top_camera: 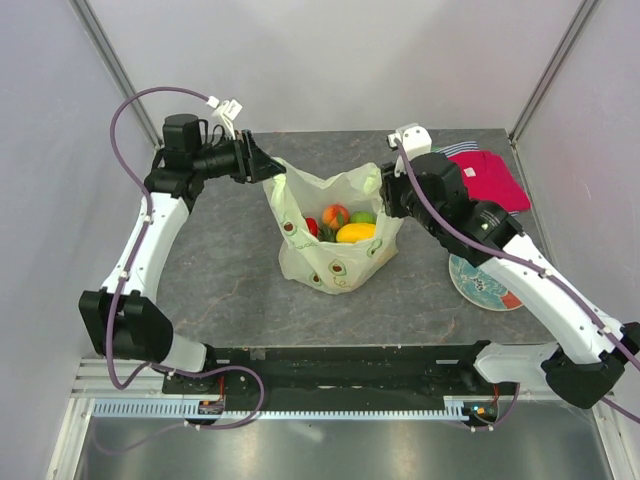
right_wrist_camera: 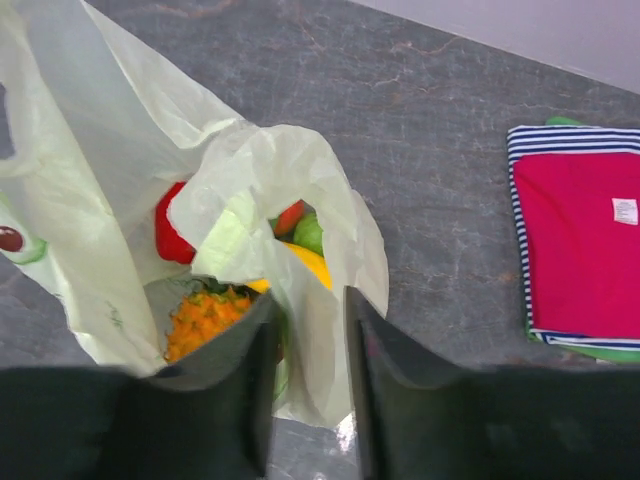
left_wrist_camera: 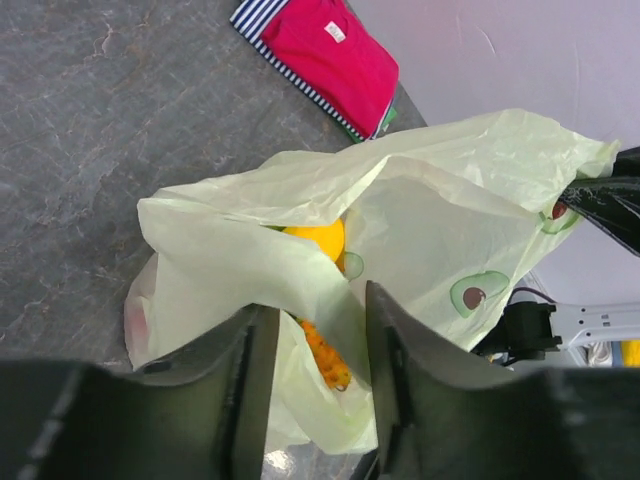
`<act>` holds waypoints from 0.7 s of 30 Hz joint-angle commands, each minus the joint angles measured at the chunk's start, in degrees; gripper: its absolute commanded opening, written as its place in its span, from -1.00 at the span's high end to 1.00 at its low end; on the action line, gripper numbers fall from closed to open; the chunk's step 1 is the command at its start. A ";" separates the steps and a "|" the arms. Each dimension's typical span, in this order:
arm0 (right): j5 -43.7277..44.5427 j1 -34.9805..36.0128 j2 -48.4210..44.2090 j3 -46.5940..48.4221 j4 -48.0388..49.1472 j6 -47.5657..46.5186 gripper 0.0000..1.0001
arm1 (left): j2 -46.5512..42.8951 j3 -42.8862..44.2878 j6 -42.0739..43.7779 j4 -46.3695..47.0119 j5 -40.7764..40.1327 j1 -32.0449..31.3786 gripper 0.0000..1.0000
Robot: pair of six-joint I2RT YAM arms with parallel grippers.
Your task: Place the fruits into the plastic bag
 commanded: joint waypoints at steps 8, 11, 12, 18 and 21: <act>-5.20 -0.34 -6.00 2.34 4.18 -0.27 -0.83 | -10.63 -0.31 5.74 0.76 -7.97 0.28 -0.77; -8.97 -2.26 -6.27 3.66 4.97 -0.01 -0.92 | -12.66 -0.22 5.74 1.46 -11.93 0.46 -0.82; -10.02 -4.45 -6.10 4.10 5.15 0.25 -0.93 | -13.01 -0.22 5.13 2.33 -12.73 0.81 -0.83; -23.71 -20.44 -3.29 5.51 6.63 3.06 -0.95 | -11.44 -0.04 0.38 5.15 -14.06 5.81 -0.86; -30.92 -29.93 -2.32 3.93 8.30 5.43 -0.95 | -10.64 -1.36 -1.29 6.29 -14.06 10.02 -0.86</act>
